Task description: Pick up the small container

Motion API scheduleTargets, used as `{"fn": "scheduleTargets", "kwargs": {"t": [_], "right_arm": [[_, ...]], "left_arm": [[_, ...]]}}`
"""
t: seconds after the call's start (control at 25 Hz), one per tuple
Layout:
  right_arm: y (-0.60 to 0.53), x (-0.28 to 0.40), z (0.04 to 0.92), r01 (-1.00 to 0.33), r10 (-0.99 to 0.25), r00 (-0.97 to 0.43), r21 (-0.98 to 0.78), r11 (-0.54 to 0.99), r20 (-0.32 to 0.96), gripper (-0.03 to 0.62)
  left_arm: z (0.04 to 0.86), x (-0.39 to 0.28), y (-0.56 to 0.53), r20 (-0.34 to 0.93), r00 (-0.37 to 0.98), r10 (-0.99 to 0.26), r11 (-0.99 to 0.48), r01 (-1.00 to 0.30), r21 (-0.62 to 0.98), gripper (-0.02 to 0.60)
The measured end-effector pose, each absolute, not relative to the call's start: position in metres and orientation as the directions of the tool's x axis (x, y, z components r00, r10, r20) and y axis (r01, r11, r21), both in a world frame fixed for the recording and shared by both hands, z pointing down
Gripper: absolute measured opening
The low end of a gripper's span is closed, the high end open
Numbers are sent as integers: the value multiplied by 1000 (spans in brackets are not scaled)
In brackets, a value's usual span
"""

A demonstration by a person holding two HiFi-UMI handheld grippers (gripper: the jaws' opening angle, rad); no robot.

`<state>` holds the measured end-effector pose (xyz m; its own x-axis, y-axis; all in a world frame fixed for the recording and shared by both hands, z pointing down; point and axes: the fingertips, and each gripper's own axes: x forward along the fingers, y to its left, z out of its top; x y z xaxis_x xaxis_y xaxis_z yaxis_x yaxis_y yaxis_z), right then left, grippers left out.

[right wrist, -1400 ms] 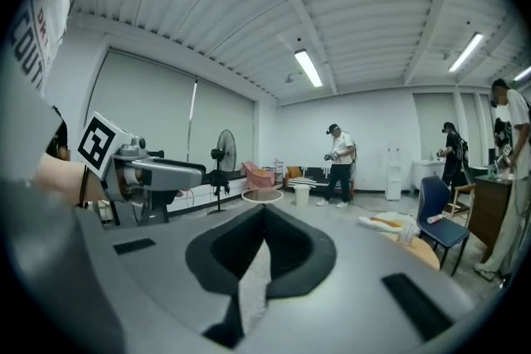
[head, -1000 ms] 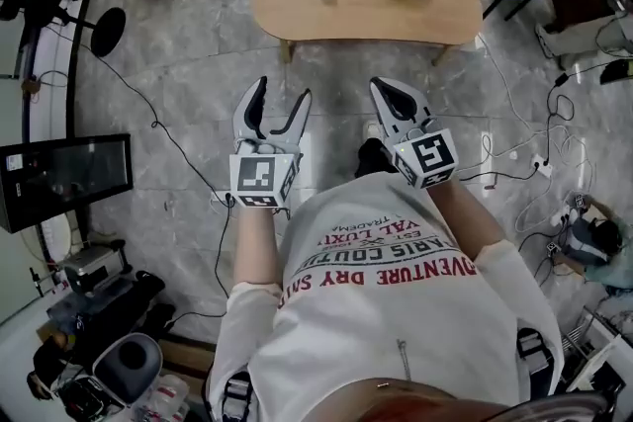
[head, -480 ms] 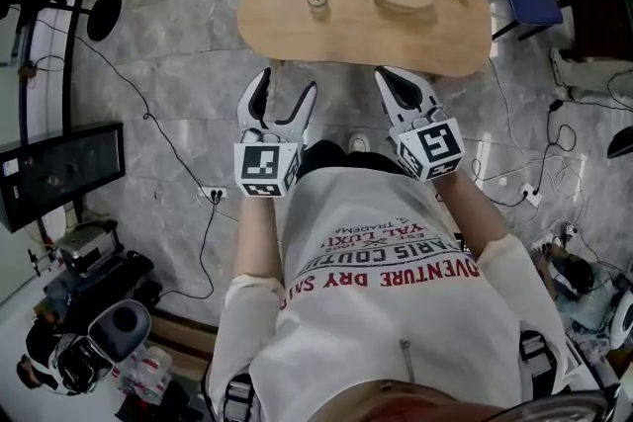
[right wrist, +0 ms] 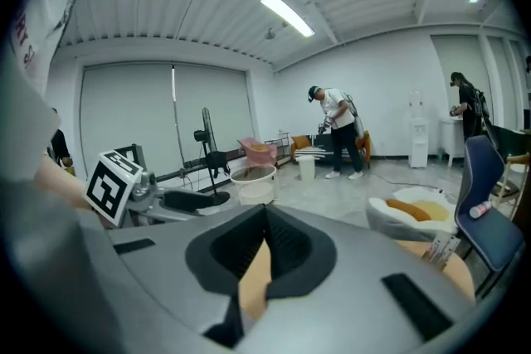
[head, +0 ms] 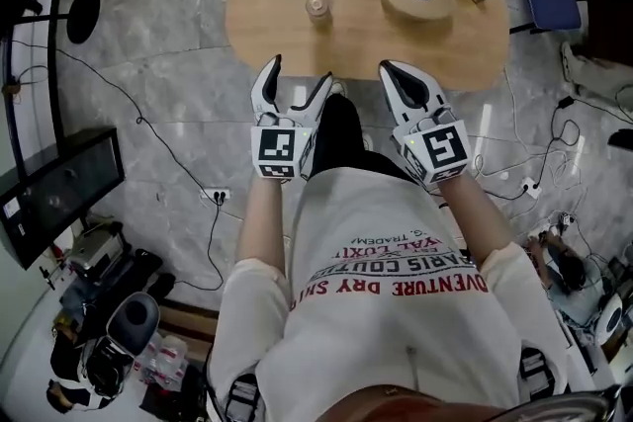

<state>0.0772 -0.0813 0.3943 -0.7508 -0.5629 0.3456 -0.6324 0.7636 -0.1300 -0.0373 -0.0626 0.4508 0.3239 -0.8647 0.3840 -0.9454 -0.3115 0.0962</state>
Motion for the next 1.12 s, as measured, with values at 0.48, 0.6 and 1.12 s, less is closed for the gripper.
{"fn": "scheduleTargets", "kwargs": {"t": [0.48, 0.6, 1.12], "right_arm": [[-208, 38, 512, -711, -618, -679, -143, 689, 396, -3], [-225, 37, 550, -734, -627, -652, -148, 662, 426, -3], [-239, 47, 647, -816, -642, -548, -173, 552, 537, -4]], "left_arm": [[619, -51, -177, 499, 414, -761, -413, -903, 119, 439], [668, -49, -188, 534, 421, -733, -426, -896, 122, 446], [788, -40, -237, 539, 450, -712, -462, -878, 123, 471]]}}
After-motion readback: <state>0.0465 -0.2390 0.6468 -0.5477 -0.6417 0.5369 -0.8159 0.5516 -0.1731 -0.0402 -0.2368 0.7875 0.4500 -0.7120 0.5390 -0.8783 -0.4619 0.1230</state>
